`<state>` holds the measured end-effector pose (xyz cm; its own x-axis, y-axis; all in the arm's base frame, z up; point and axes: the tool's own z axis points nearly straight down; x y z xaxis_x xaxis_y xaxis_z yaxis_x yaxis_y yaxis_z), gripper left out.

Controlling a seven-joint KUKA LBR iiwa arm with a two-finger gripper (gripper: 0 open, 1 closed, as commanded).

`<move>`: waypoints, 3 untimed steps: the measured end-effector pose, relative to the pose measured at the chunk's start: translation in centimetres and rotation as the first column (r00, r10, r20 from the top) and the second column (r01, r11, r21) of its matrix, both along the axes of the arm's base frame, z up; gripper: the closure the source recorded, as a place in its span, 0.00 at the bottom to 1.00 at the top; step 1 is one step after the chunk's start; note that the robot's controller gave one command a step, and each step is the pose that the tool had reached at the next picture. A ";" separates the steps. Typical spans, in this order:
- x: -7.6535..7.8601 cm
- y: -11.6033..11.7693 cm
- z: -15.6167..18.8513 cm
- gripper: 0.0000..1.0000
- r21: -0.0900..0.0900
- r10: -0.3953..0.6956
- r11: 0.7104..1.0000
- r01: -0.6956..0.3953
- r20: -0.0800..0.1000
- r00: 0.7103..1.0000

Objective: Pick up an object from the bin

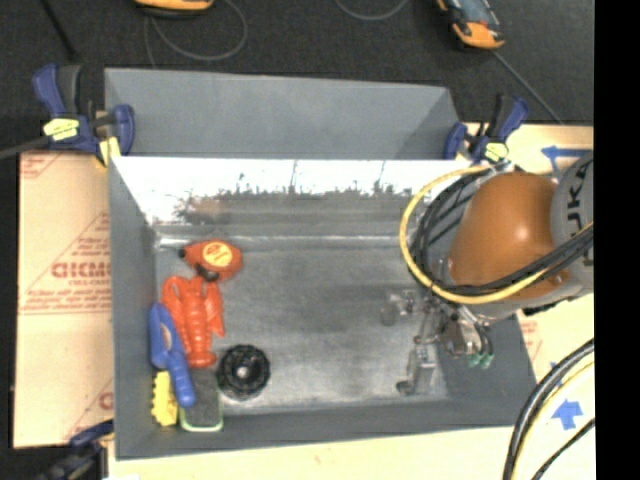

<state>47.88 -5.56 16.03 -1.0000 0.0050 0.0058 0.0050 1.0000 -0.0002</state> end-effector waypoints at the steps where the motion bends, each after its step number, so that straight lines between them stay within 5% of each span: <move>1: 0.2 0.0 0.4 0.00 -0.001 0.002 1.000 -0.002 0.008 1.000; 2: 2.2 1.3 -4.3 0.00 0.000 -0.029 1.000 0.029 0.016 0.999; 3: 3.2 3.7 -3.5 0.00 0.001 -0.045 0.999 0.045 -0.007 0.999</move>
Offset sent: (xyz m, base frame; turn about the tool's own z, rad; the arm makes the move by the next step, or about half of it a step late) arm 0.0339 0.0270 -0.0903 0.0560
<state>51.10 -1.83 12.52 -0.9987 0.0496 0.0127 0.0497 0.9988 0.0007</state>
